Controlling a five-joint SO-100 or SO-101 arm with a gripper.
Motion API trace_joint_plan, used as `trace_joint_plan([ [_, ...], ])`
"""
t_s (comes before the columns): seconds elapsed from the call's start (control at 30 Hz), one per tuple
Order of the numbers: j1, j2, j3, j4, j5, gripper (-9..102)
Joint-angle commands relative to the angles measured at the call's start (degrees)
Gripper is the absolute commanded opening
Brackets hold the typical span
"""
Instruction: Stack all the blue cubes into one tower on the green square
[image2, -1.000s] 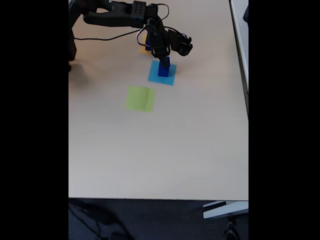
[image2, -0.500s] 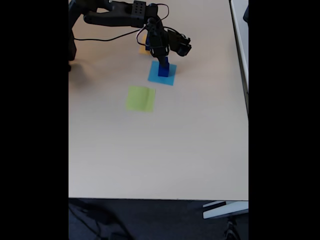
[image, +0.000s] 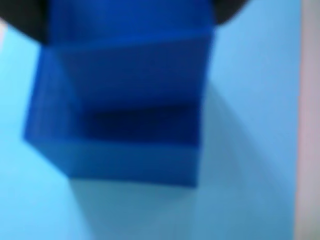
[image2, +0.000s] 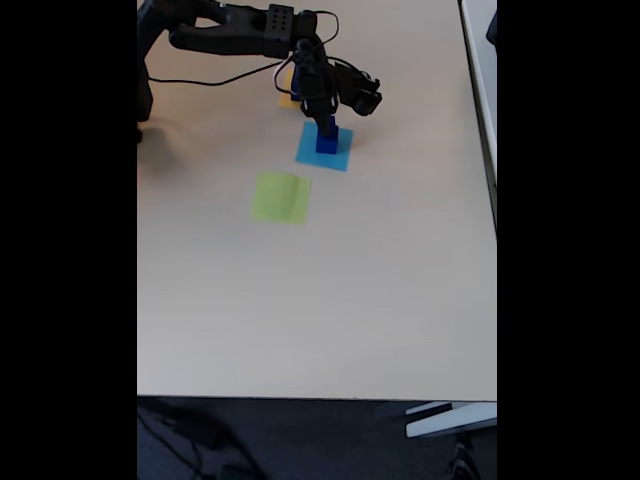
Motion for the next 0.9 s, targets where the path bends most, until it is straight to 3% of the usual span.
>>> trace_joint_plan([
  [0.0, -0.09, 1.05, -2.81, -0.26, 0.53, 8],
  [0.87, -0.62, 3.43, -6.42, -0.35, -2.72, 22],
])
